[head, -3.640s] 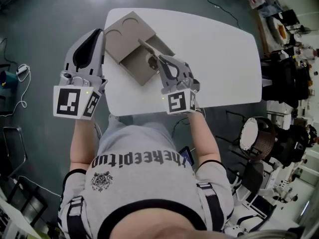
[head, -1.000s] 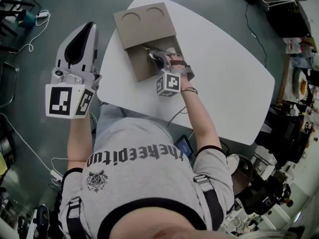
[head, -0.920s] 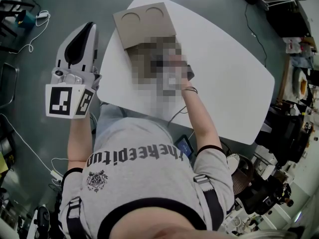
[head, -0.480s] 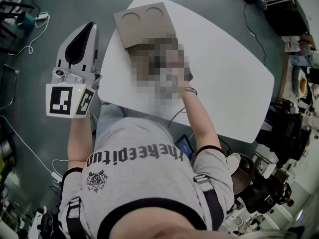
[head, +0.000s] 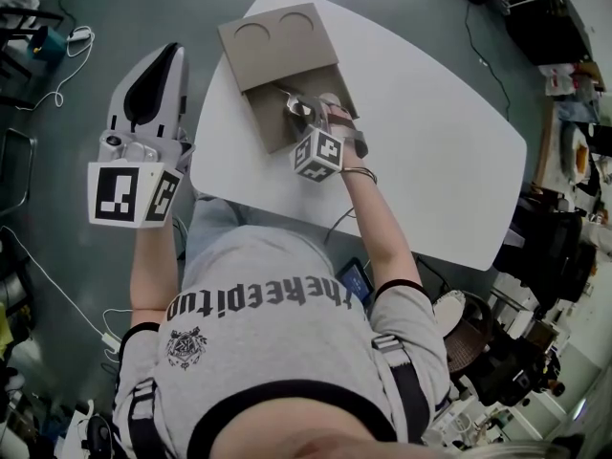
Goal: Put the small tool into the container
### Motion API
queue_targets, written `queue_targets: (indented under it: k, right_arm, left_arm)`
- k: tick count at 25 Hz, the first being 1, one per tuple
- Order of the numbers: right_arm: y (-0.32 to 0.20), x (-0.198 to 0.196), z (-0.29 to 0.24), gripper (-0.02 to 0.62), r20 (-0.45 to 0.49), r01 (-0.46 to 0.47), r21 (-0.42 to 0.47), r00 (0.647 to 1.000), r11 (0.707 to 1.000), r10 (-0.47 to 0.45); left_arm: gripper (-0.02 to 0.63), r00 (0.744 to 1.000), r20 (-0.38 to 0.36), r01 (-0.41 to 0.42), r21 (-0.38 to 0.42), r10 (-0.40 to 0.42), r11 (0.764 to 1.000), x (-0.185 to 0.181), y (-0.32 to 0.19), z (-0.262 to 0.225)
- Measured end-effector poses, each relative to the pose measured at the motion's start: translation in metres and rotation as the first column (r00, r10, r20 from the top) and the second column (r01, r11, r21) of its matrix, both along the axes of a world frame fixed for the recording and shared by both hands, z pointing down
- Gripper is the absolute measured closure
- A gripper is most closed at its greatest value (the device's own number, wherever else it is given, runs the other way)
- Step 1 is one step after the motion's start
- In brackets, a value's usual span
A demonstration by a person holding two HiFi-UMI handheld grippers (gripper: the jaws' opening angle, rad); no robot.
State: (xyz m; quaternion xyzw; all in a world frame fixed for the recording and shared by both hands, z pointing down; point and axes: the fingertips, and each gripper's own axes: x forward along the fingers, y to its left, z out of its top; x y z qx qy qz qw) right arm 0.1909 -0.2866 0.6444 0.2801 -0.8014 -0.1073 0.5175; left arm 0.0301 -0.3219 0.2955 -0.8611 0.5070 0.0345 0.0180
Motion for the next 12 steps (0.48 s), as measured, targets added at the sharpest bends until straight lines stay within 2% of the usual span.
queue_targets:
  k: [6,12]
  right_arm:
    - [0.009,0.001,-0.018,0.435,0.114,-0.12,-0.075,0.985,0.99,0.128]
    - [0.018,0.0,-0.042,0.571,0.225,-0.265,-0.117,0.932,0.957,0.285]
  left_arm:
    - [0.592,0.999,-0.016,-0.031,0.006,0.032,0.999,-0.003,0.005,-0.003]
    - [0.592,0.994,-0.028,-0.104,0.023,0.105,0.994,-0.002,0.009,-0.011]
